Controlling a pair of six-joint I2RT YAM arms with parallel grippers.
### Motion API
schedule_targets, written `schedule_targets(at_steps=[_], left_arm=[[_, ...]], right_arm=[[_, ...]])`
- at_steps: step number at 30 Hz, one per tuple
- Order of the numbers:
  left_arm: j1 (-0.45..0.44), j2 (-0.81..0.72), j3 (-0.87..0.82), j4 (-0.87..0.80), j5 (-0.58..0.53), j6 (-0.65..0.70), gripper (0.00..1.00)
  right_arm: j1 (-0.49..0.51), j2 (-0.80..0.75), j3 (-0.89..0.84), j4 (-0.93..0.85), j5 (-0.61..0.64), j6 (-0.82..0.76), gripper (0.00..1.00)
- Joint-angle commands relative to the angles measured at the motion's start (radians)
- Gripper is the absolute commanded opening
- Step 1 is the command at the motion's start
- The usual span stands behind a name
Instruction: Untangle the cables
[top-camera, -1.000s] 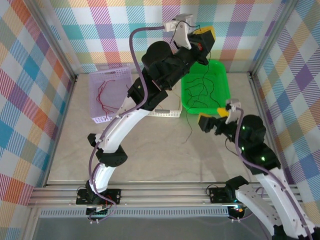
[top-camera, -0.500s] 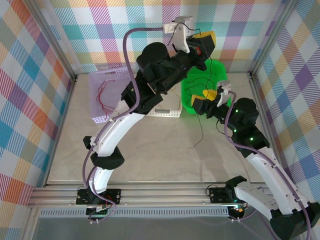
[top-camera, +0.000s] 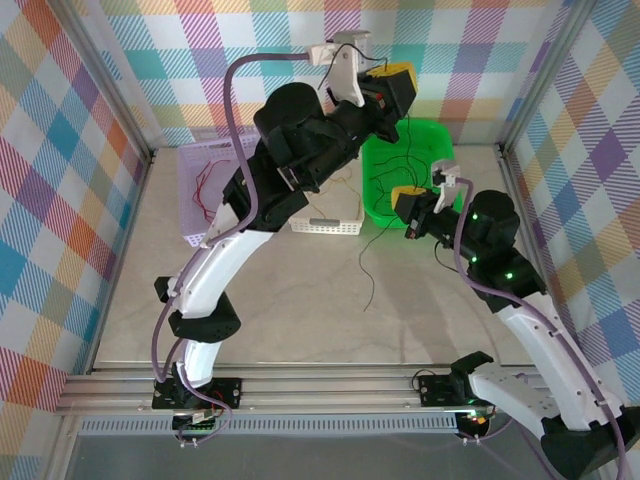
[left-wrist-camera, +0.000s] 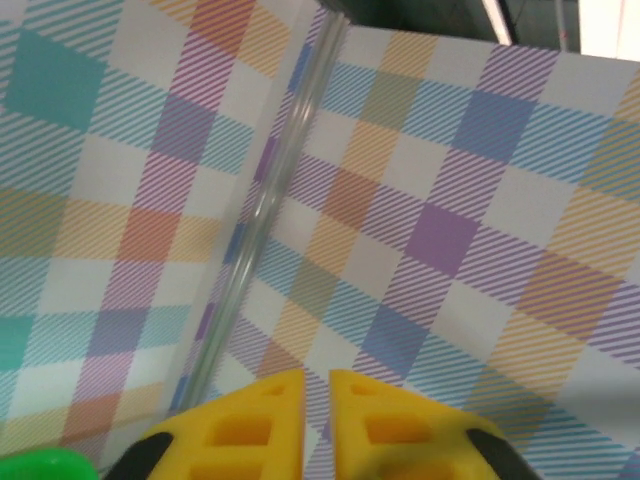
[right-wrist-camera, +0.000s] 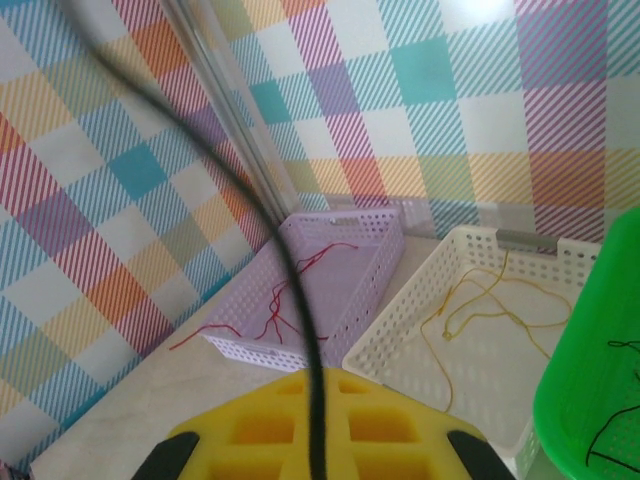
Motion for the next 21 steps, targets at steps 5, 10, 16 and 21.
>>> schedule_targets(at_steps=[5,10,16,21], left_arm=[[-0.003,-0.147,-0.191,-0.113,-0.117,0.075,0.43],[-0.003,-0.328,-0.564,-0.007,-0.167,0.092,0.65],[-0.003,-0.508,-0.889,-0.027,-0.242,0.064,0.81],[-0.003,-0.652,-1.165,-0.036,-0.309,0.019,1.0]], right_arm=[[0.007,-0.03,0.16,-0.136,0.048,0.016,0.0],[0.006,-0.044,0.221,-0.184,0.057,0.031,0.0],[0.006,0.007,0.345,-0.276,0.152,-0.018,0.0],[0.006,0.043,0.403,-0.273,0.236,-0.027,0.0]])
